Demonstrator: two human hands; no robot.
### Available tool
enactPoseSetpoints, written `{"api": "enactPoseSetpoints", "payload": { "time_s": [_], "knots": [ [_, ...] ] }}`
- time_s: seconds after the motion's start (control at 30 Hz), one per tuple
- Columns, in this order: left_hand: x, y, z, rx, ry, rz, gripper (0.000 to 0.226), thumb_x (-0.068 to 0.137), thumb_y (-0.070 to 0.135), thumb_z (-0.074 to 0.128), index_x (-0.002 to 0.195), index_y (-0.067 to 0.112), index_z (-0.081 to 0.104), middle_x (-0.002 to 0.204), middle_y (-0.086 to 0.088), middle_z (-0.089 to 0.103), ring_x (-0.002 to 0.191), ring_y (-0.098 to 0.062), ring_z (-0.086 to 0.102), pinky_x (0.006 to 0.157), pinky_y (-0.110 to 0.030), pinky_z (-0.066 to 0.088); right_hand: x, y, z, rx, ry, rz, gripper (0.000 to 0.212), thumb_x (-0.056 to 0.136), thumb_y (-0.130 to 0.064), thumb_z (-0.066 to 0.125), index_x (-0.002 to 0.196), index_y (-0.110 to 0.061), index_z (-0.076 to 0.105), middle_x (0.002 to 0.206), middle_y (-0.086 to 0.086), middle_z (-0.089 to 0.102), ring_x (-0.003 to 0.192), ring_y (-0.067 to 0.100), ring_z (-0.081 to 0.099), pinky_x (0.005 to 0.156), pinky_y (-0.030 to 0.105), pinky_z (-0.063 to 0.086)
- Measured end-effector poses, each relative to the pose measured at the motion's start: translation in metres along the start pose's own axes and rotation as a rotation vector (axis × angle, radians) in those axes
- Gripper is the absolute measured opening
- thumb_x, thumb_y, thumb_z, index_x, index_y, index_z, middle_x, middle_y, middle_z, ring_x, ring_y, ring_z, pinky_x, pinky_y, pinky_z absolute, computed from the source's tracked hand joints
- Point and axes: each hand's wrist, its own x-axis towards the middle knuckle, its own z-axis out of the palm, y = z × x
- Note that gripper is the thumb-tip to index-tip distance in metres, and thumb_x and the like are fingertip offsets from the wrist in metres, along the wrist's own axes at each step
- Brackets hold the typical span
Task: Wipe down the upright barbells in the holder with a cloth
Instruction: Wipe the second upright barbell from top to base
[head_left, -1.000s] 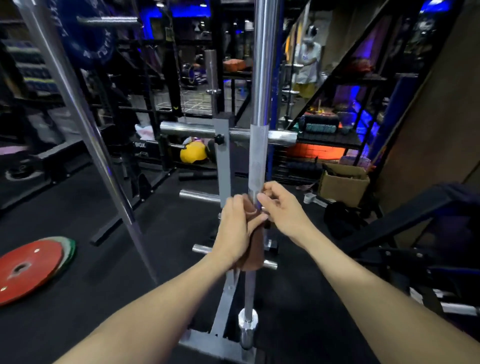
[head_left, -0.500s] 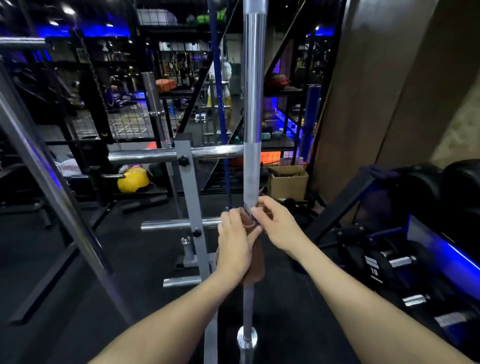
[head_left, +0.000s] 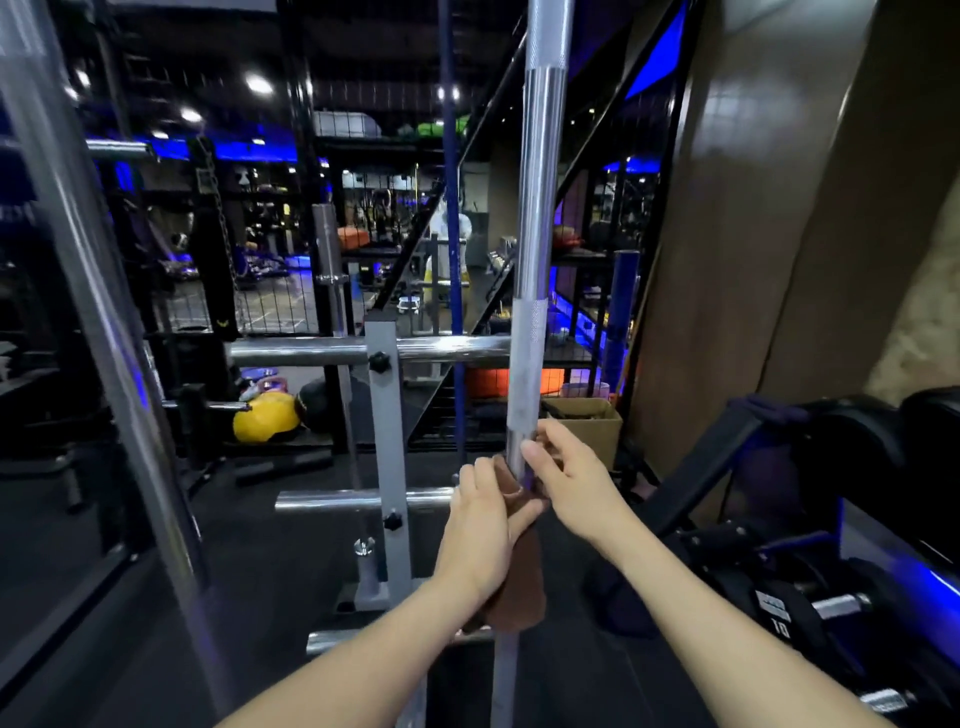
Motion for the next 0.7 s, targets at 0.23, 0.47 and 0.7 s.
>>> {"api": "enactPoseSetpoints", "payload": {
  "time_s": [0.23, 0.47, 0.7],
  "knots": [
    [0.0, -0.014, 0.008, -0.059, 0.088, 0.141, 0.034, 0.085, 0.028, 0.066, 0.099, 0.016, 0.038, 0.097, -0.004, 0.037, 0.088, -0.031, 0.053, 0.082, -0.047, 0.048, 0.0, 0.012, 0.013, -0.032, 0.109, -0.117, 0.011, 0.099, -0.022, 0.047, 0.09, -0.022, 0.053, 0.072, -0.007, 0.048, 0.063, 0.007, 0.042, 0.062, 0.022, 0.037],
    [-0.008, -0.011, 0.014, -0.085, 0.276, 0.184, 0.063, 0.081, 0.04, 0.067, 0.122, 0.007, 0.033, 0.115, -0.01, 0.034, 0.096, -0.028, 0.051, 0.075, -0.033, 0.044, -0.001, 0.012, 0.011, 0.004, 0.162, -0.172, 0.01, 0.099, -0.024, 0.049, 0.098, -0.018, 0.057, 0.077, -0.004, 0.051, 0.069, 0.009, 0.044, 0.062, 0.026, 0.039],
    [-0.019, -0.019, 0.032, -0.041, 0.596, 0.244, 0.049, 0.079, 0.057, 0.062, 0.115, 0.029, 0.045, 0.113, 0.002, 0.038, 0.09, -0.031, 0.06, 0.065, -0.035, 0.04, -0.002, 0.018, 0.018, -0.068, 0.283, -0.291, 0.026, 0.099, -0.031, 0.047, 0.075, -0.022, 0.052, 0.061, -0.007, 0.043, 0.063, 0.011, 0.042, 0.059, 0.025, 0.035]
  ]
}}
